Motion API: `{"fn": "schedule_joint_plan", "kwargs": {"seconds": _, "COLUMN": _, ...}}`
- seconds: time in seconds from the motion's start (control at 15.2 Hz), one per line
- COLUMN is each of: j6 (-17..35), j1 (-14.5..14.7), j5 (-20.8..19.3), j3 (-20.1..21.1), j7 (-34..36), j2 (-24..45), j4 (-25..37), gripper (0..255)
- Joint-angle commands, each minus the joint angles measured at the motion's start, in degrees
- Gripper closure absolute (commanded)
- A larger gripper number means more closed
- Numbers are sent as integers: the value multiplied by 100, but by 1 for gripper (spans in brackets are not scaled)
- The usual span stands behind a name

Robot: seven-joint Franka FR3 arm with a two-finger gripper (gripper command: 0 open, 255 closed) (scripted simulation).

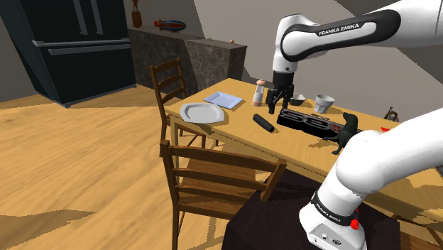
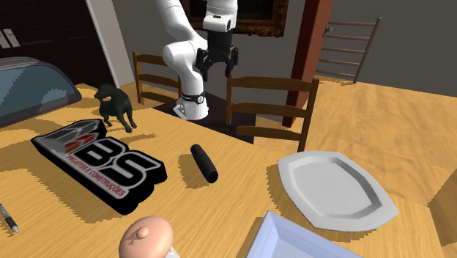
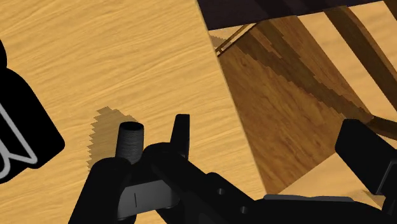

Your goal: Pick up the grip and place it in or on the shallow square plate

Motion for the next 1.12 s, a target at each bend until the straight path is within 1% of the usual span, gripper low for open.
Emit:
{"fn": "schedule_joint_plan", "kwargs": {"seconds": 0.0, "j6": 391, "j1": -69, "j5": -72, "j3": -196, "j7": -140, "j2": 289, "j4": 9, "gripper": 0}}
{"fn": "schedule_joint_plan", "kwargs": {"seconds": 0.26, "j6": 1142, "j1": -150, "j5": -96, "j3": -569, "j7": -421, "j2": 998, "j4": 147, "gripper": 0}}
{"fn": "schedule_joint_plan", "kwargs": {"seconds": 0.53, "j6": 1835, "j1": -189, "j5": 42, "j3": -928, "j7": -766, "j2": 1789, "j4": 410, "gripper": 0}}
{"fn": "schedule_joint_plan", "kwargs": {"seconds": 0.79, "j6": 2436, "j1": -210, "j5": 389, "j3": -1246, "j7": -1210, "j2": 2644, "j4": 793, "gripper": 0}}
{"fn": "schedule_joint_plan", "kwargs": {"seconds": 1.06, "j6": 2904, "j1": -279, "j5": 965, "j3": -1463, "j7": -1767, "j2": 3549, "j4": 1294, "gripper": 0}}
